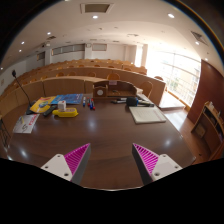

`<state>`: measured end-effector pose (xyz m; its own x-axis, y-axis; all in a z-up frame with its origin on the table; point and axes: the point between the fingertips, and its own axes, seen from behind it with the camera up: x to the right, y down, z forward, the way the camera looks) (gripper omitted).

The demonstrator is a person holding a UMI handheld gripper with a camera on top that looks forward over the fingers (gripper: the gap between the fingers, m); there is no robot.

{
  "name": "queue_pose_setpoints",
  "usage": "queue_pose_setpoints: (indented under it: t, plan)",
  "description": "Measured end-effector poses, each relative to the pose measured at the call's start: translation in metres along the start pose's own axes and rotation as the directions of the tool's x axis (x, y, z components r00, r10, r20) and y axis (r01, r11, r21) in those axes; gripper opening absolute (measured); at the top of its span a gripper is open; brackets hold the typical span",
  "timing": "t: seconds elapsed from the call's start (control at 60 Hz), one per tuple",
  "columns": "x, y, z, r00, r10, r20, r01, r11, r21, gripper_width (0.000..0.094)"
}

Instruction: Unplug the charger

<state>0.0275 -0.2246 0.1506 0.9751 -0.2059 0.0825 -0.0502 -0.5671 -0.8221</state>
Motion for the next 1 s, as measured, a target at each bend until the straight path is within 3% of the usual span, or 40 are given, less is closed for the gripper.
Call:
queue_pose_setpoints:
  t: [0.15, 0.317, 0.533, 0.717, 0.767, 0.833, 0.917, 1.0]
  plan:
    - [-0.09, 0.027, 0.038, 0.991, -0.033, 0.127, 0.038, 0.999, -0.038, 0.0851]
    - [-0.204, 0.002, 0.088, 0.967, -0.067, 0.246, 0.065, 0.998, 0.018, 0.0854]
    - [-0.297, -0.08, 0.191, 0.971, -0.048, 0.234, 0.023, 0.994, 0.109, 0.0857]
    - [-0.32, -0.126, 0.279, 0.985, -0.025, 0.172, 0.002, 0.991, 0.134, 0.0834]
    - [-0.324, -0.129, 0.299, 0.987, -0.022, 0.161, 0.001, 0.992, 0.13, 0.0798]
    - [-0.325, -0.129, 0.321, 0.987, -0.022, 0.157, 0.003, 0.993, 0.115, 0.0671]
    - [-0.33, -0.129, 0.336, 0.989, -0.016, 0.146, -0.001, 0.993, 0.115, 0.0422]
    - [-0.33, -0.13, 0.335, 0.988, 0.006, 0.154, -0.026, 0.992, 0.127, 0.0368]
